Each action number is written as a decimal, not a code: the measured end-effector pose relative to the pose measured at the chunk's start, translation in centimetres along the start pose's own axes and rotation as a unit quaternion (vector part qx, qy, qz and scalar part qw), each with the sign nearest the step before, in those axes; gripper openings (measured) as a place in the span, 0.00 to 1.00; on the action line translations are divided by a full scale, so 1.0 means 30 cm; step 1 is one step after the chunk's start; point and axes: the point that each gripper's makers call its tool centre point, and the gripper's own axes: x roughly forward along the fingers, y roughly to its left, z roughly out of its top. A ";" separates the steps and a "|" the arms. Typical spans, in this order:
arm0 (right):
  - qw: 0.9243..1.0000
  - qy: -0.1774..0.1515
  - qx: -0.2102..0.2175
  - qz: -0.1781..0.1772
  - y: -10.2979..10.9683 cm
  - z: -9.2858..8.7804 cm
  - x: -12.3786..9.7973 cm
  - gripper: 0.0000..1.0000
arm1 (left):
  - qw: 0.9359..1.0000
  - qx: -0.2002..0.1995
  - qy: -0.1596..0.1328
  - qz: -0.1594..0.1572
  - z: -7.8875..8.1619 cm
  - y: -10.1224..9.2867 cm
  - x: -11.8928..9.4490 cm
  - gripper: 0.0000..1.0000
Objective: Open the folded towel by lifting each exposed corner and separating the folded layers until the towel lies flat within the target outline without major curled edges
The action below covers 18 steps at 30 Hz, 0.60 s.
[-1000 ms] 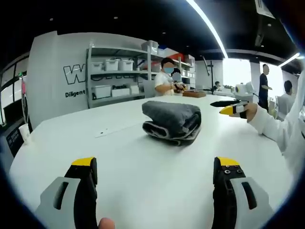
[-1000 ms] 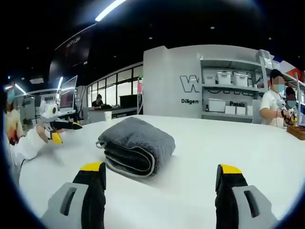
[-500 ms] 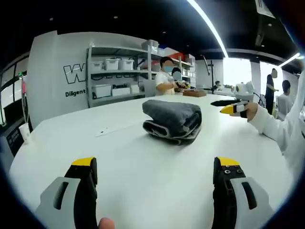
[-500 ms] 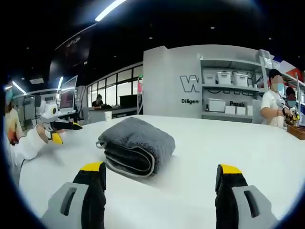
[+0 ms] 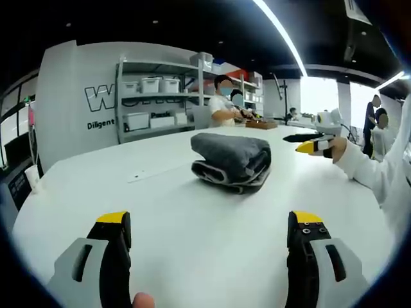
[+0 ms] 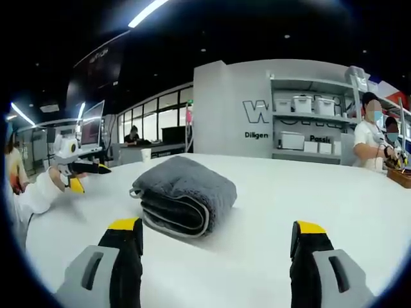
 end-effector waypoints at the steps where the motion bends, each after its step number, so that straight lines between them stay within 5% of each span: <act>1: 1.000 0.000 0.000 -0.001 -0.001 -0.001 0.000 0.96 | 1.000 0.000 0.000 0.000 0.000 -0.001 0.000 1.00; 18: 1.000 0.001 0.000 0.000 0.000 -0.003 0.002 0.96 | 1.000 0.000 0.002 0.000 -0.004 0.000 0.002 1.00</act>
